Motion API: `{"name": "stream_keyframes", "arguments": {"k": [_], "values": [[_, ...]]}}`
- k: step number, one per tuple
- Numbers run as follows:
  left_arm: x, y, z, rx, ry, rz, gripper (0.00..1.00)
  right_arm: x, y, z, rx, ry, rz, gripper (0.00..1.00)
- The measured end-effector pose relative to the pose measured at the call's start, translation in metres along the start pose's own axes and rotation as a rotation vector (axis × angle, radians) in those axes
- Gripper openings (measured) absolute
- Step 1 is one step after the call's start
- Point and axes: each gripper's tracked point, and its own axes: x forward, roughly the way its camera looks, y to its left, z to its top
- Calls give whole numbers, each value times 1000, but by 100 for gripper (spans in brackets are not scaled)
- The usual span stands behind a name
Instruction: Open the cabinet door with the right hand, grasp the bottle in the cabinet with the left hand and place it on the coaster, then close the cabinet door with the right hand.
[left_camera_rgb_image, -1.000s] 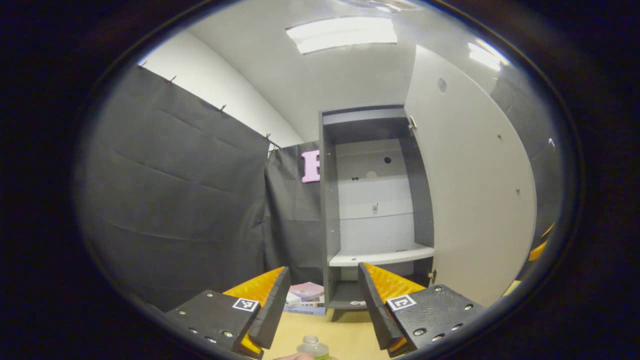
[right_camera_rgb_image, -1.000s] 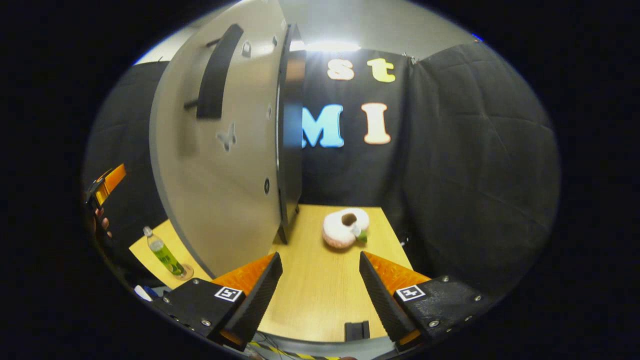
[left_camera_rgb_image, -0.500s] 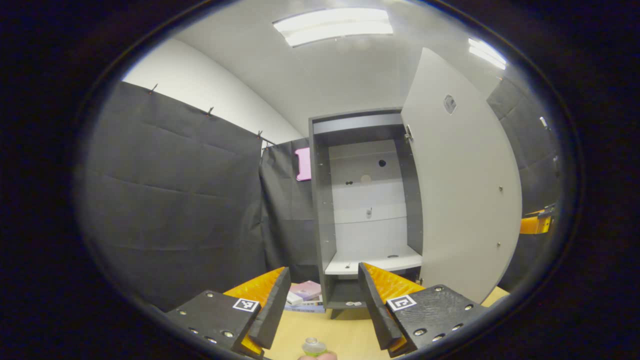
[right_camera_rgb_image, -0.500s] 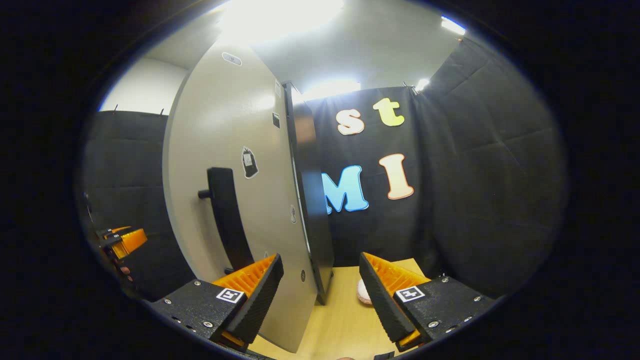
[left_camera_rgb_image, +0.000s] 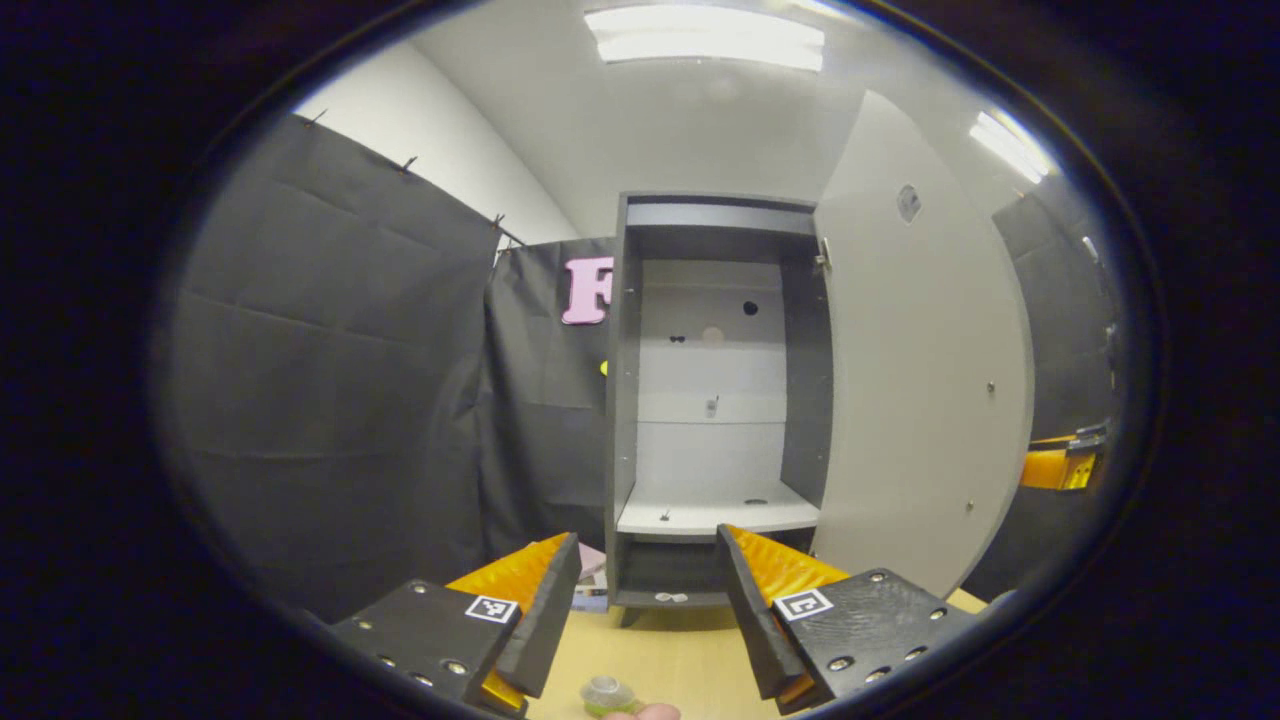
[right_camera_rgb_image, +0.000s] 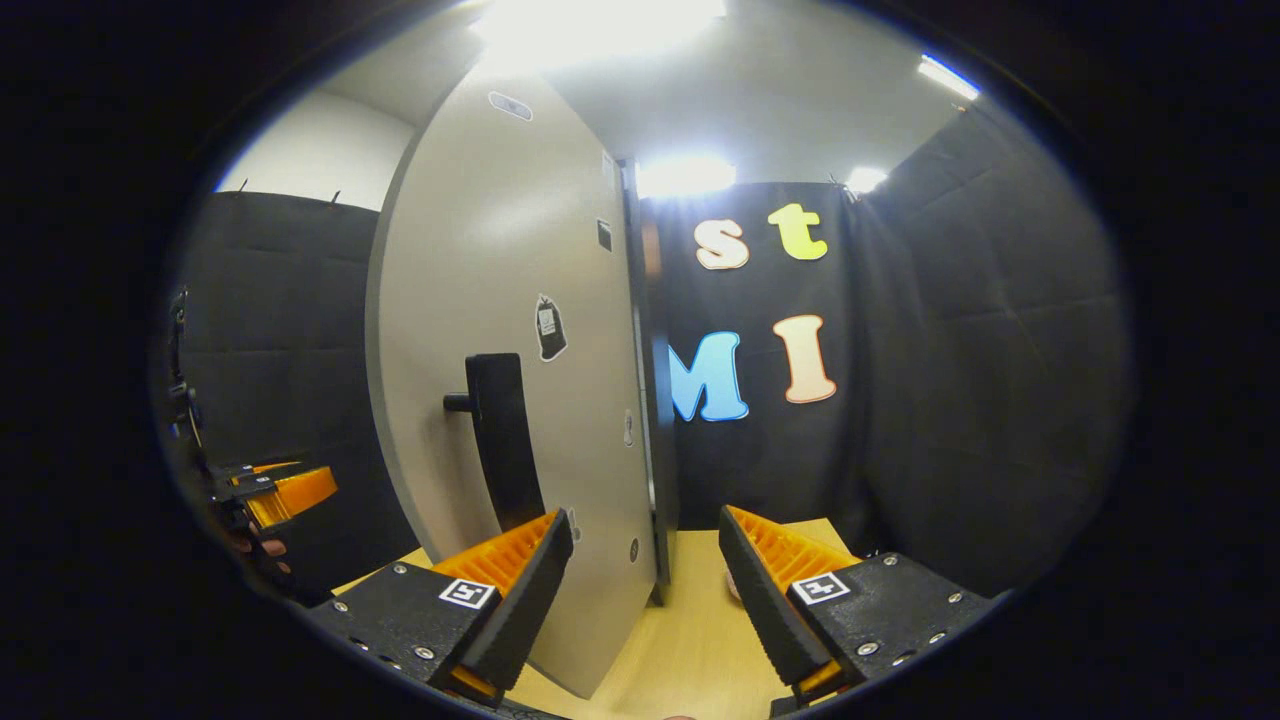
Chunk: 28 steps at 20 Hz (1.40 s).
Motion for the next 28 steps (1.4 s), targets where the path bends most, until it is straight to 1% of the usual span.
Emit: {"name": "stream_keyframes", "arguments": {"k": [5,6,7,9,10,11,12,13,15,16,17,18,19,20,21,23,26,27,28], "values": [[29,53,-22,11,27,-16,77,7,43,-5,17,-18,26,92],[36,63,-26,11,34,-20,82,11,51,-6,18,-22,23,92],[41,72,-29,12,38,-27,82,14,63,-7,18,-27,22,92],[53,87,-33,12,39,-48,82,21,83,-8,22,-39,25,89],[60,94,-34,14,37,-59,72,27,92,-9,28,-46,27,92],[69,102,-36,19,38,-72,82,35,102,-9,34,-52,28,90],[76,109,-38,24,41,-85,82,45,111,-9,41,-59,28,92],[83,118,-42,32,45,-92,82,54,119,-9,51,-61,25,92],[97,135,-50,43,58,-105,72,67,138,-6,63,-72,30,92],[102,145,-53,50,67,-102,72,74,144,-2,65,-80,27,92],[106,153,-56,53,73,-100,77,80,150,0,65,-86,24,92],[109,159,-57,48,74,-99,77,85,154,1,64,-87,25,92],[111,165,-59,43,78,-99,82,89,157,1,63,-87,21,92],[112,165,-63,40,84,-95,72,90,157,0,61,-86,16,92],[115,167,-67,33,88,-94,72,93,159,-2,59,-83,12,92],[122,172,-75,14,105,-89,76,94,156,-7,56,-64,-2,92],[127,163,-79,-15,116,-96,82,92,154,-10,58,-41,-7,92],[128,161,-78,-11,119,-93,77,95,153,-11,51,-39,-5,92],[127,159,-77,-6,121,-88,73,98,150,-11,41,-40,-8,94]]}}
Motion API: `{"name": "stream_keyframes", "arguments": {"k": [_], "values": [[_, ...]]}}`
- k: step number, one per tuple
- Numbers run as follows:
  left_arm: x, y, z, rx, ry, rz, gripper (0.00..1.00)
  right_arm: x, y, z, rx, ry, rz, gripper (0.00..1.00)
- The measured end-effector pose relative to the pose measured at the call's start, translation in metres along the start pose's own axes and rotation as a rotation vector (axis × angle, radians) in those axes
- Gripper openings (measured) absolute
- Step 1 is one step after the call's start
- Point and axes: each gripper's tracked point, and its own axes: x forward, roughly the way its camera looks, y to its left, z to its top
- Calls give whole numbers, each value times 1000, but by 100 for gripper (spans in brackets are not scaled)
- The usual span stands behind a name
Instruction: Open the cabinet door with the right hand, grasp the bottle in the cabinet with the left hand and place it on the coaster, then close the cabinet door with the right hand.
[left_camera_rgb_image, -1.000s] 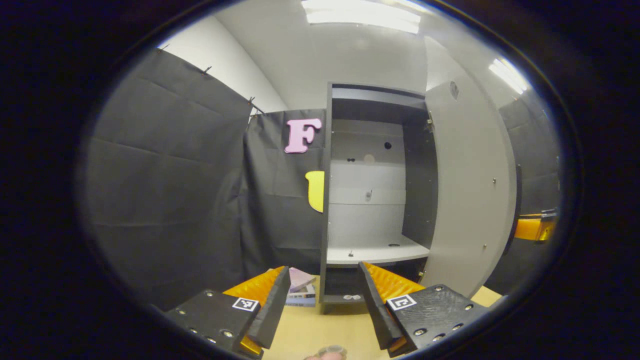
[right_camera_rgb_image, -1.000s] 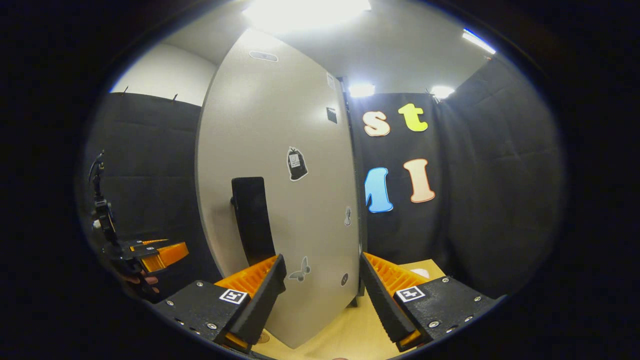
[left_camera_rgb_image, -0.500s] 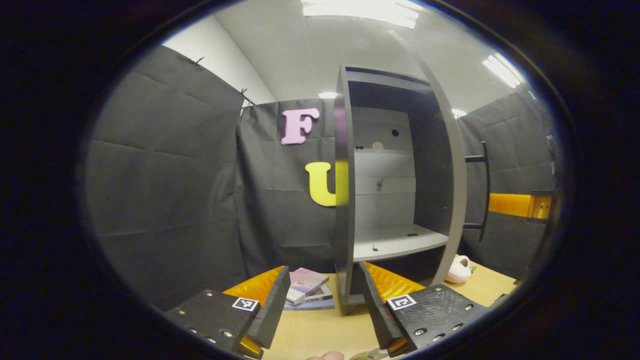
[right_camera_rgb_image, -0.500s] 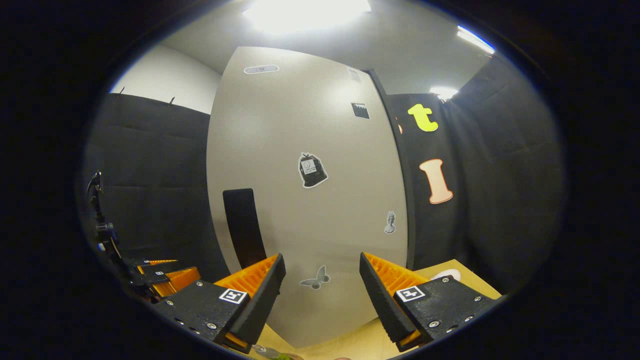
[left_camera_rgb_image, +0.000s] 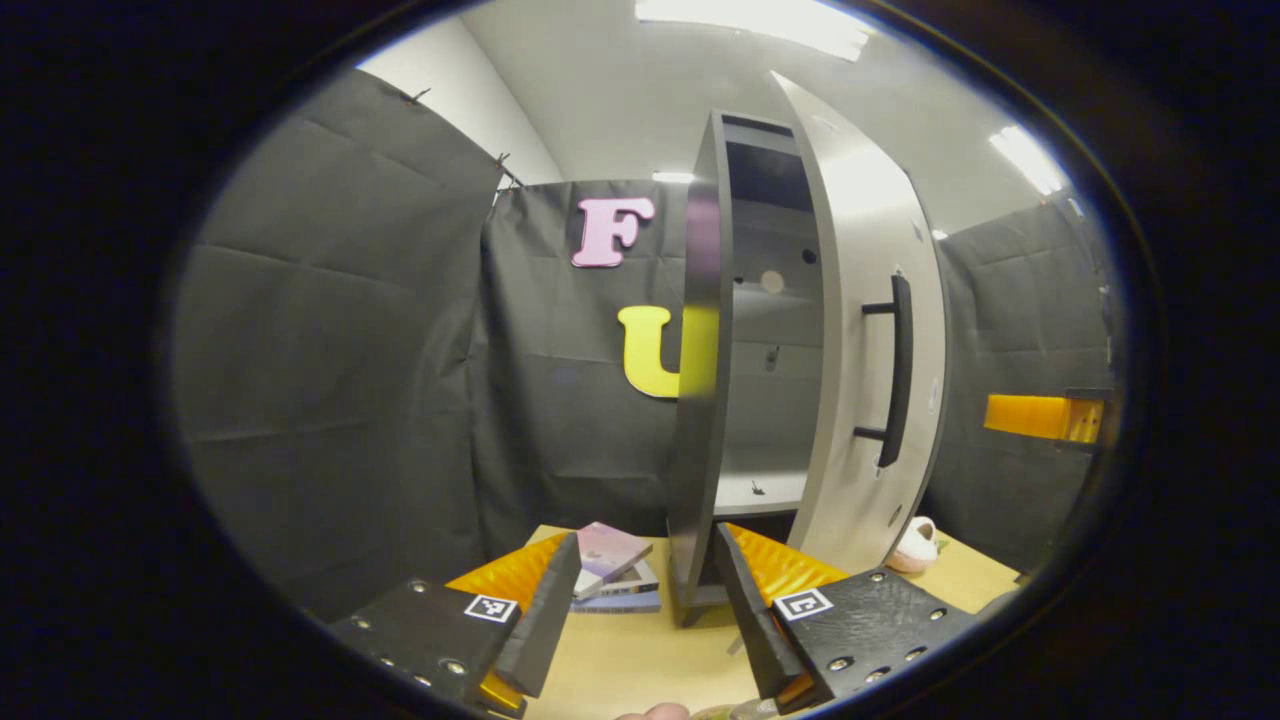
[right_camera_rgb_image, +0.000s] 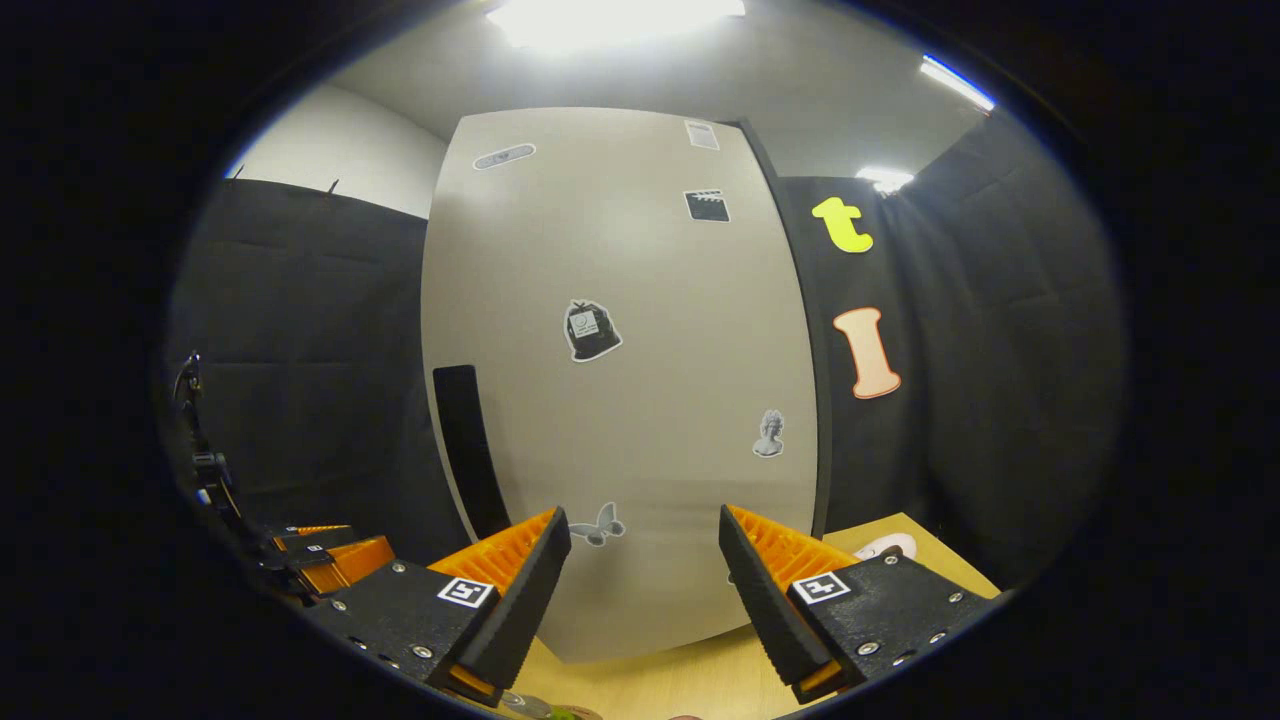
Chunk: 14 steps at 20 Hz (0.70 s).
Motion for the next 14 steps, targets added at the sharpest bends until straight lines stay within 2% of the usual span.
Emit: {"name": "stream_keyframes", "arguments": {"k": [3,4,6,8,11,13,14], "values": [[2,-11,12,5,-19,7,73,5,-12,-3,-11,5,-23,92],[3,-15,13,7,-20,10,82,4,-18,-4,-17,1,-42,93],[6,-28,17,4,-16,13,72,6,-36,2,-65,-46,-98,93],[10,-41,27,-1,-27,27,72,13,-47,5,-111,-77,-127,93],[10,-68,37,24,-25,33,82,13,-53,1,-115,-63,-124,93],[9,-89,46,50,-41,32,74,12,-50,7,-60,-76,-104,93],[7,-100,54,63,-62,27,75,11,-51,7,-36,-86,-100,93]]}}
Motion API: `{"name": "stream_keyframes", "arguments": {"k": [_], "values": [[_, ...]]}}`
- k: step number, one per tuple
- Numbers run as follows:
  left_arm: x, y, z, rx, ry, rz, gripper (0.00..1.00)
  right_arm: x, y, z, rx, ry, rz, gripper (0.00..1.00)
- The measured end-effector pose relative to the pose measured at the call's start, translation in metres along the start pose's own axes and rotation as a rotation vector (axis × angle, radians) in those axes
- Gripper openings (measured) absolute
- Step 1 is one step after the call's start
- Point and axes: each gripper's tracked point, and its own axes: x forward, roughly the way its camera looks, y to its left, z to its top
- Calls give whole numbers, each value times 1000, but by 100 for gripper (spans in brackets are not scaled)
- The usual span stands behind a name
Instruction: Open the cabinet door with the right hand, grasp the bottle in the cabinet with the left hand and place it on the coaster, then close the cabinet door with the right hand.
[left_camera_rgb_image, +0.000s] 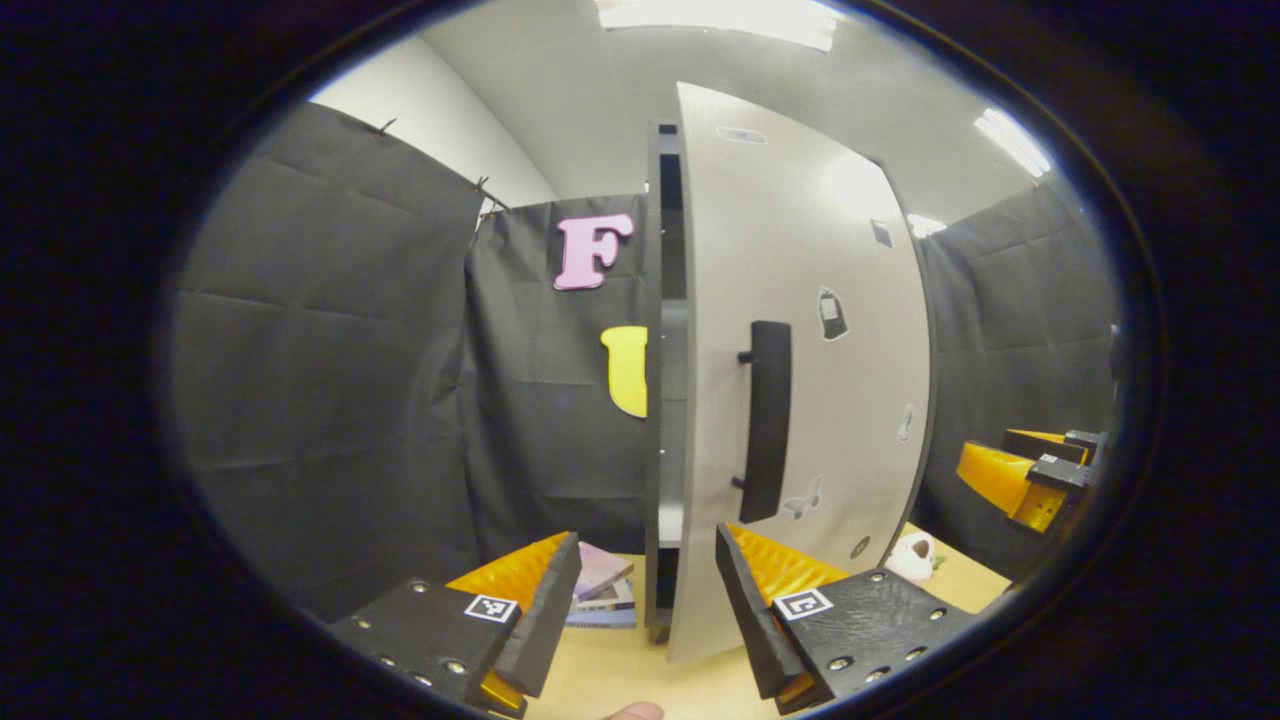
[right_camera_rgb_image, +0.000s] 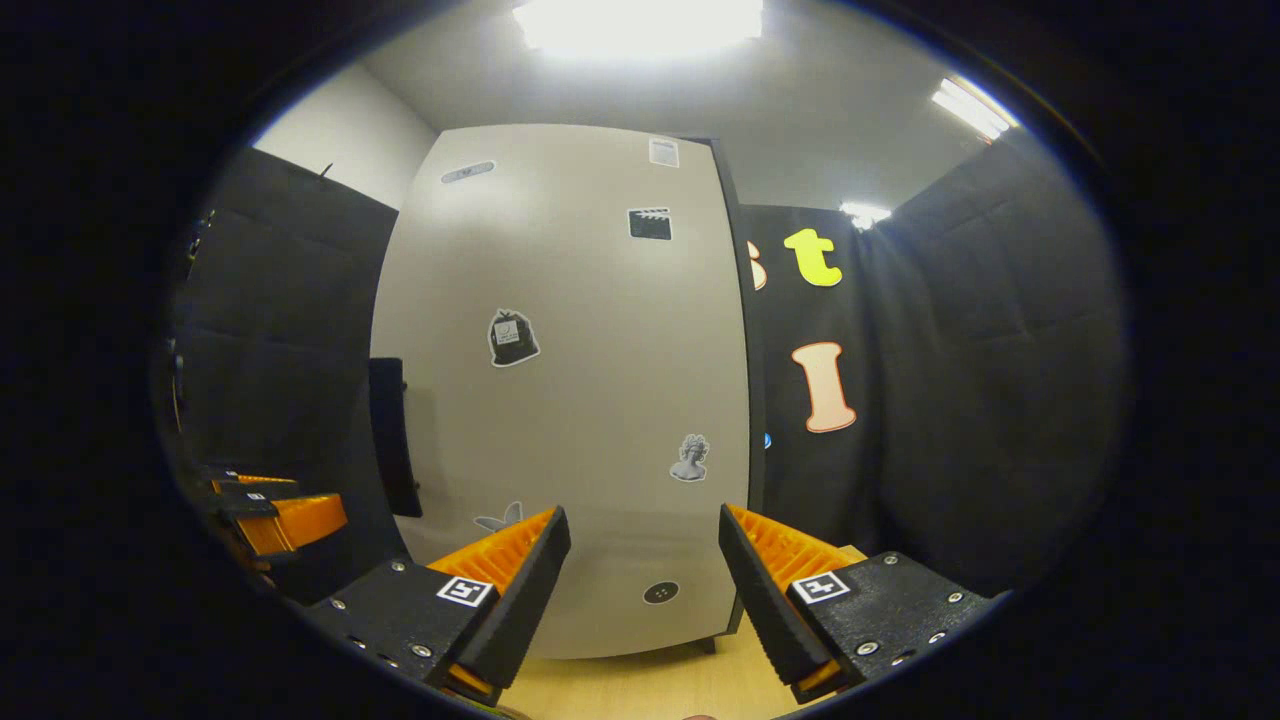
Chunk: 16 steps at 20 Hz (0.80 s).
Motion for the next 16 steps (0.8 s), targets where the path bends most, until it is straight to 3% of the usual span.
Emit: {"name": "stream_keyframes", "arguments": {"k": [3,7,9,16], "values": [[-6,-21,20,106,-47,13,81,5,-16,-5,10,19,-14,93],[-6,-73,5,13,-11,-106,77,2,-33,-14,33,53,-47,93],[-4,-74,4,4,7,-103,82,2,-44,-17,36,71,-74,93],[-2,-91,23,-4,-60,-123,78,-3,-62,-13,30,56,-105,93]]}}
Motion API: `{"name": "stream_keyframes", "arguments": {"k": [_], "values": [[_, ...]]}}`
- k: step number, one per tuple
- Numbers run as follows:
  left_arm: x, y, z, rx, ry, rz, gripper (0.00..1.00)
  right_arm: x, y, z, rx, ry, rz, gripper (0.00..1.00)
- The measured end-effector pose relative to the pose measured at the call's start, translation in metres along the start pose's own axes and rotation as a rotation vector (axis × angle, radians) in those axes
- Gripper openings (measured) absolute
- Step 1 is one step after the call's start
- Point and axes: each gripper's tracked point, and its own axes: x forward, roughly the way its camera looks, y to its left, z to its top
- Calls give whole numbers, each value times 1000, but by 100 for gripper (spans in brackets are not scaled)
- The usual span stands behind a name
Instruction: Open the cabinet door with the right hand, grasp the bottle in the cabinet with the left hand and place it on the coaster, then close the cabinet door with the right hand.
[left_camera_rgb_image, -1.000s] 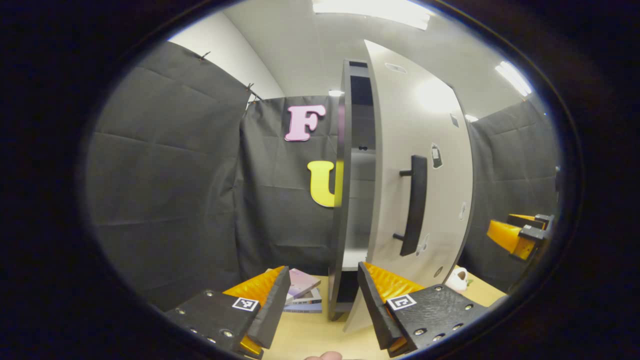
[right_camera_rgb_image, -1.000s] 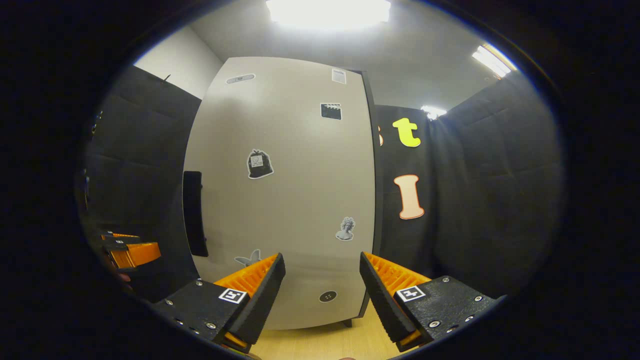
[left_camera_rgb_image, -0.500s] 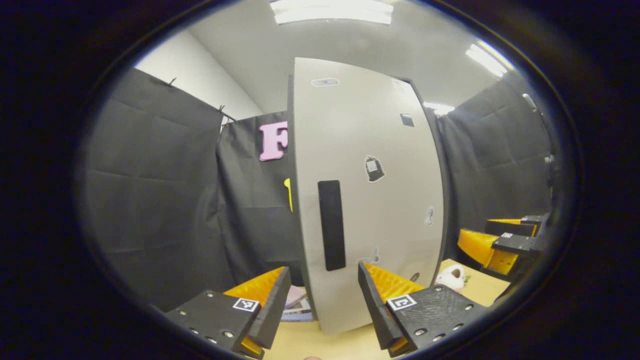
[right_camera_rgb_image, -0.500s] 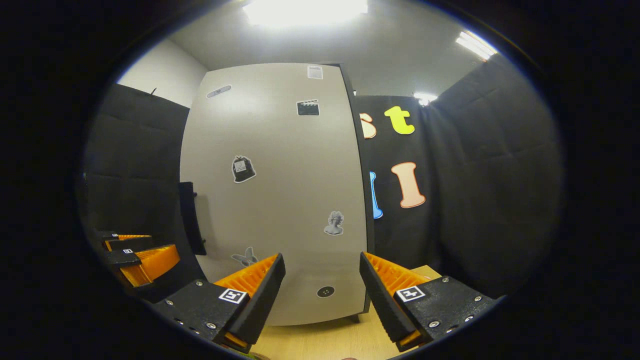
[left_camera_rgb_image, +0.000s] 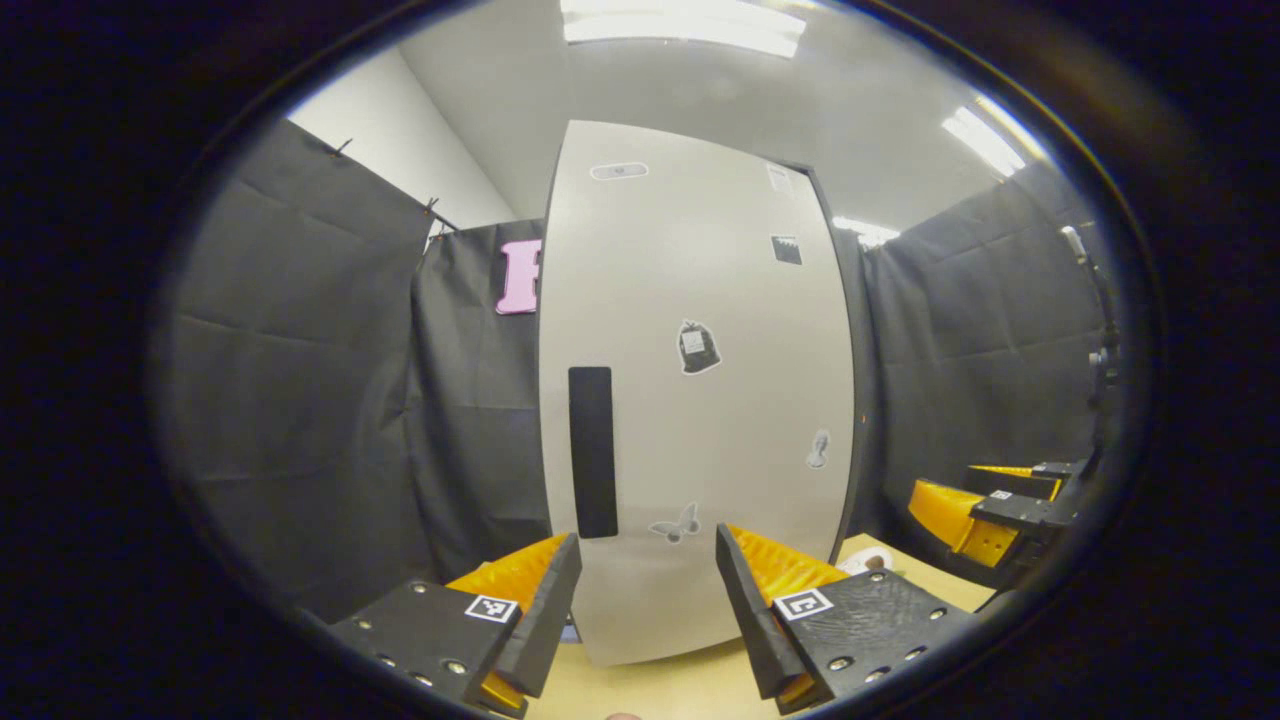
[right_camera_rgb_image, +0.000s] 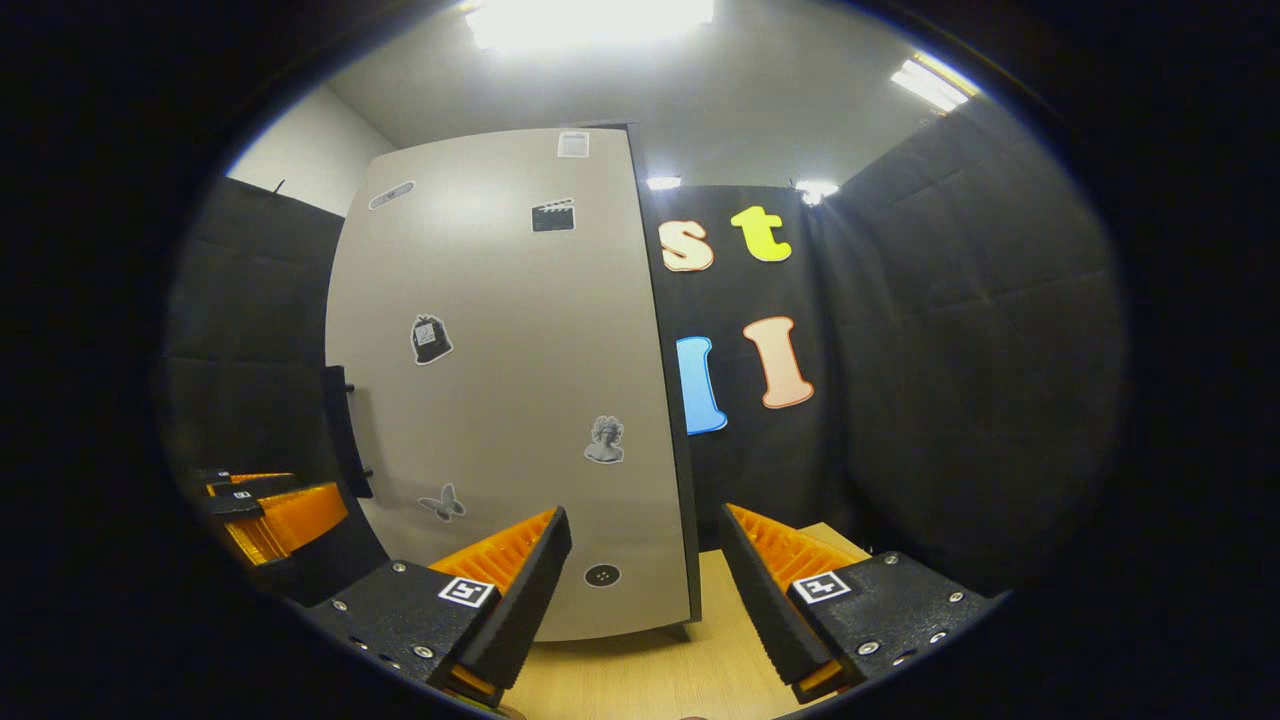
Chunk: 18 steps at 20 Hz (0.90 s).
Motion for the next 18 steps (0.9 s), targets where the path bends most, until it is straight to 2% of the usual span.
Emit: {"name": "stream_keyframes", "arguments": {"k": [2,3,4,5,8,10,11,15,17,18], "values": [[1,-14,-1,-8,-6,-57,77,-2,2,0,-6,1,8,93],[-1,-15,-1,-1,-9,-63,82,-3,3,-1,-8,2,11,93],[0,-16,-1,5,-11,-63,82,-4,4,-1,-10,3,18,93],[0,-14,0,7,-12,-55,87,-5,6,-1,-10,1,26,93],[0,-12,-1,-22,-13,-40,83,-8,8,3,-9,-11,33,92],[1,-8,-4,-22,-12,-29,83,-10,11,5,-17,-19,38,93],[1,-3,-4,-18,-9,-22,87,-10,12,5,-22,-22,42,92],[-1,1,-6,-29,-7,-21,87,-12,15,6,-31,-24,51,92],[-3,2,-6,-21,-13,-17,79,-12,17,7,-31,-27,56,92],[-3,3,-6,-21,-13,-20,87,-13,18,8,-32,-29,59,92]]}}
